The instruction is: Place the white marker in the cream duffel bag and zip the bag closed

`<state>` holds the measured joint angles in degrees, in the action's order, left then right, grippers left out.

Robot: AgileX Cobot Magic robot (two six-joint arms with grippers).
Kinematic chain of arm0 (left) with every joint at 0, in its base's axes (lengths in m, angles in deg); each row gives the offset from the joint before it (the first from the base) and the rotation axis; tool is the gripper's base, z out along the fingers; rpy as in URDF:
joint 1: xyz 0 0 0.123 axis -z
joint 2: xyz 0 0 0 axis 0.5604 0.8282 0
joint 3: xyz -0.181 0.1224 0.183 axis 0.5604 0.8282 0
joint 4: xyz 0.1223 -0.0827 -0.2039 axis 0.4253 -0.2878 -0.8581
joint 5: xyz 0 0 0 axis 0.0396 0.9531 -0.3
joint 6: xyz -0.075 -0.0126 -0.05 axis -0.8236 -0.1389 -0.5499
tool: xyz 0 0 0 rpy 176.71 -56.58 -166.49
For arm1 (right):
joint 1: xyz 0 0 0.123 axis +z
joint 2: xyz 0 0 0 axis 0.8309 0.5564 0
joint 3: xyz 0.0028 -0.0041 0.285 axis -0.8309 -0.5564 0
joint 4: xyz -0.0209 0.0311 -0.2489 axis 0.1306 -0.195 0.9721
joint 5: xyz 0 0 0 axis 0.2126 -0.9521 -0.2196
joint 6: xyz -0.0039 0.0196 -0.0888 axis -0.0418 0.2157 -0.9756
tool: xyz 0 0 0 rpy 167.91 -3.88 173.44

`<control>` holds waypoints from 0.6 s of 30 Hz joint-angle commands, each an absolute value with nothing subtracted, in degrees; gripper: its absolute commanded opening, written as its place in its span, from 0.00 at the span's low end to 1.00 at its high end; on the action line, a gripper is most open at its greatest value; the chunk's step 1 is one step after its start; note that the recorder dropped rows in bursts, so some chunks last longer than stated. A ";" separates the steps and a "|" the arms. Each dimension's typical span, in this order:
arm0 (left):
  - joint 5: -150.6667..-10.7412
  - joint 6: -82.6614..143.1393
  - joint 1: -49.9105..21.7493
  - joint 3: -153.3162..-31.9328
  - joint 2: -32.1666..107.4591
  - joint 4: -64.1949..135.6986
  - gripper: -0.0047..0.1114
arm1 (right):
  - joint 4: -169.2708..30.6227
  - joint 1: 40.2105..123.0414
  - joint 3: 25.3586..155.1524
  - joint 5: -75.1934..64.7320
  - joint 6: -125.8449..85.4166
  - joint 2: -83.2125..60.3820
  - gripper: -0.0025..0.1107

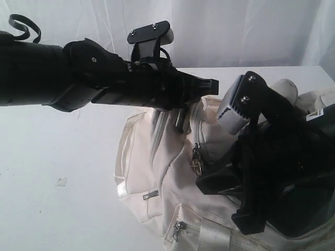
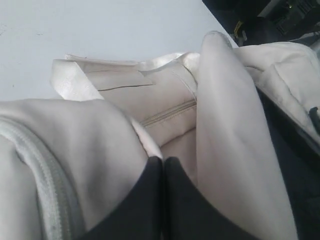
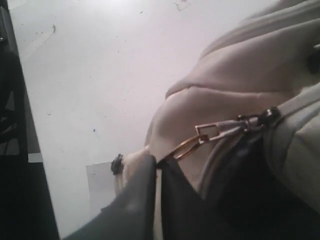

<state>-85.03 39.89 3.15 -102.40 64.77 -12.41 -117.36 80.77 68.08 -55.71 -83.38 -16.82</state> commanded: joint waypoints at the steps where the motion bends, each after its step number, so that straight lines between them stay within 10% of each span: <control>1: -85.86 40.12 -1.41 -103.23 64.45 -12.75 0.04 | -116.61 81.31 68.13 -61.33 -82.21 -17.89 0.02; 18: -73.39 40.12 -13.84 -103.23 64.45 -8.18 0.04 | -104.46 81.31 68.13 -60.50 -67.24 -24.61 0.02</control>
<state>-72.58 39.89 -12.21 -102.87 64.77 -9.75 -108.53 80.91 68.08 -57.71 -71.29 -23.66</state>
